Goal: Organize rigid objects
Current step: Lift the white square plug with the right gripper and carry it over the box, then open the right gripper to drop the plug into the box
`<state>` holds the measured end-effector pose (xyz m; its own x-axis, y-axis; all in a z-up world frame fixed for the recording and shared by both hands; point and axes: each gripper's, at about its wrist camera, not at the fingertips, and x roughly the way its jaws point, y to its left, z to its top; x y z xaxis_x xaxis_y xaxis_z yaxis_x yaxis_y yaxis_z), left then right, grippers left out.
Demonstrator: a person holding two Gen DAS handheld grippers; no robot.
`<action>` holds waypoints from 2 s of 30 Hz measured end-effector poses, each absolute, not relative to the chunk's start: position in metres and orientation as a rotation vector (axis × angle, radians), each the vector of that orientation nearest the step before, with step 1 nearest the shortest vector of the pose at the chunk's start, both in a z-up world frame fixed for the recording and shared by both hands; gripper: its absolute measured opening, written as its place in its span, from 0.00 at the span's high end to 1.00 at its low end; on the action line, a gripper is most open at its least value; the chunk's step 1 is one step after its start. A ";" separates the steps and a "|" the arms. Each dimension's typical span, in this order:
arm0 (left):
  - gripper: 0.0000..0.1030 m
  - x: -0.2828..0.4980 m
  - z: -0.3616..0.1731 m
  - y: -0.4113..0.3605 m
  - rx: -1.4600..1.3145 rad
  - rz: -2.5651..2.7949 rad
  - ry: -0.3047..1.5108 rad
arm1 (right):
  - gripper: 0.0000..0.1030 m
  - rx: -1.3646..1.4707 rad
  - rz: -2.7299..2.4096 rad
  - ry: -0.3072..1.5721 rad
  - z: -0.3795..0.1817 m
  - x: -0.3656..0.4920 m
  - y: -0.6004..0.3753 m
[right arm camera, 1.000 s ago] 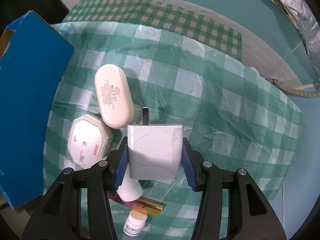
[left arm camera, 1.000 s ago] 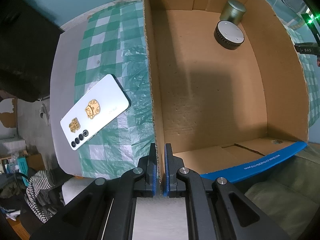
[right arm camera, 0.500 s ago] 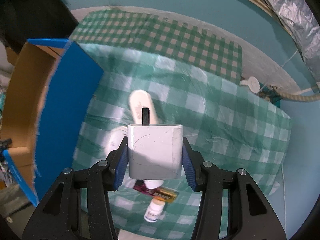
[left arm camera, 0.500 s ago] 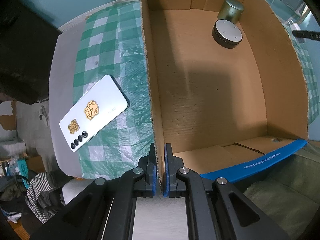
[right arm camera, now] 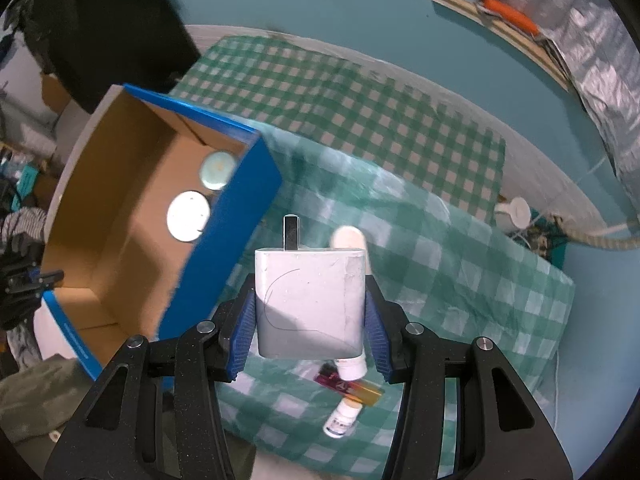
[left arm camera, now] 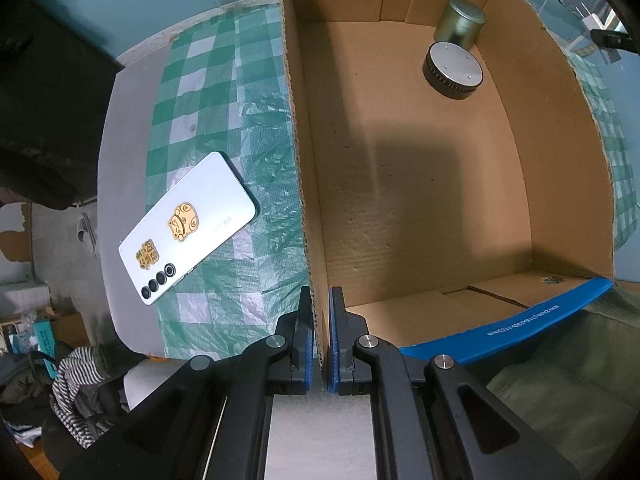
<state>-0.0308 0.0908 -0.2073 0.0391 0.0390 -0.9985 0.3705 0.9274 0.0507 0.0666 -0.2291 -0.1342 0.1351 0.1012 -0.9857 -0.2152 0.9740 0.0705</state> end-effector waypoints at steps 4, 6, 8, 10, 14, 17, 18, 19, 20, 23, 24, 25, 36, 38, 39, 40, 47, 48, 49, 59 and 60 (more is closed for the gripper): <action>0.94 -0.030 -0.207 0.092 0.336 -0.263 1.517 | 0.52 -0.117 0.266 1.407 -0.127 0.067 -0.211; 0.94 -0.030 -0.207 0.092 0.336 -0.263 1.516 | 0.52 -0.129 0.287 1.403 -0.125 0.068 -0.202; 0.94 -0.030 -0.207 0.091 0.338 -0.264 1.515 | 0.52 -0.138 0.304 1.400 -0.125 0.069 -0.193; 0.94 -0.030 -0.206 0.091 0.340 -0.264 1.514 | 0.52 -0.147 0.322 1.397 -0.125 0.071 -0.183; 0.94 -0.030 -0.205 0.091 0.342 -0.264 1.511 | 0.52 -0.162 0.356 1.385 -0.123 0.073 -0.164; 0.94 -0.029 -0.206 0.091 0.343 -0.264 1.510 | 0.52 -0.176 0.377 1.375 -0.122 0.074 -0.150; 0.94 -0.029 -0.205 0.091 0.342 -0.264 1.510 | 0.52 -0.180 0.382 1.373 -0.123 0.075 -0.146; 0.94 -0.029 -0.205 0.091 0.343 -0.265 1.509 | 0.52 -0.183 0.386 1.371 -0.123 0.075 -0.142; 0.94 -0.029 -0.205 0.091 0.343 -0.265 1.508 | 0.52 -0.187 0.393 1.371 -0.124 0.076 -0.138; 0.94 -0.029 -0.205 0.091 0.343 -0.266 1.506 | 0.52 -0.200 0.408 1.378 -0.129 0.076 -0.128; 0.94 -0.028 -0.205 0.091 0.341 -0.266 1.505 | 0.52 -0.206 0.413 1.380 -0.131 0.076 -0.125; 0.94 -0.029 -0.205 0.091 0.340 -0.266 1.505 | 0.52 -0.212 0.419 1.382 -0.132 0.076 -0.122; 0.94 -0.030 -0.204 0.092 0.339 -0.266 1.505 | 0.52 -0.254 0.445 1.407 -0.153 0.076 -0.101; 0.94 -0.030 -0.204 0.092 0.338 -0.265 1.506 | 0.52 -0.263 0.452 1.419 -0.158 0.075 -0.098; 0.94 -0.030 -0.204 0.092 0.339 -0.264 1.506 | 0.52 -0.270 0.456 1.422 -0.160 0.074 -0.096; 0.94 -0.031 -0.205 0.092 0.339 -0.263 1.506 | 0.52 -0.278 0.458 1.423 -0.162 0.073 -0.095; 0.94 -0.033 -0.205 0.092 0.340 -0.262 1.505 | 0.60 -0.266 0.459 1.434 -0.167 0.072 -0.095; 0.94 -0.033 -0.205 0.092 0.340 -0.262 1.506 | 0.60 -0.270 0.455 1.434 -0.167 0.072 -0.095; 0.94 -0.033 -0.205 0.092 0.338 -0.264 1.507 | 0.60 -0.275 0.452 1.438 -0.168 0.073 -0.095; 0.94 -0.032 -0.204 0.091 0.346 -0.265 1.503 | 0.60 -0.252 0.428 1.409 -0.155 0.070 -0.101; 0.94 -0.031 -0.204 0.091 0.347 -0.265 1.503 | 0.60 -0.248 0.427 1.406 -0.153 0.070 -0.101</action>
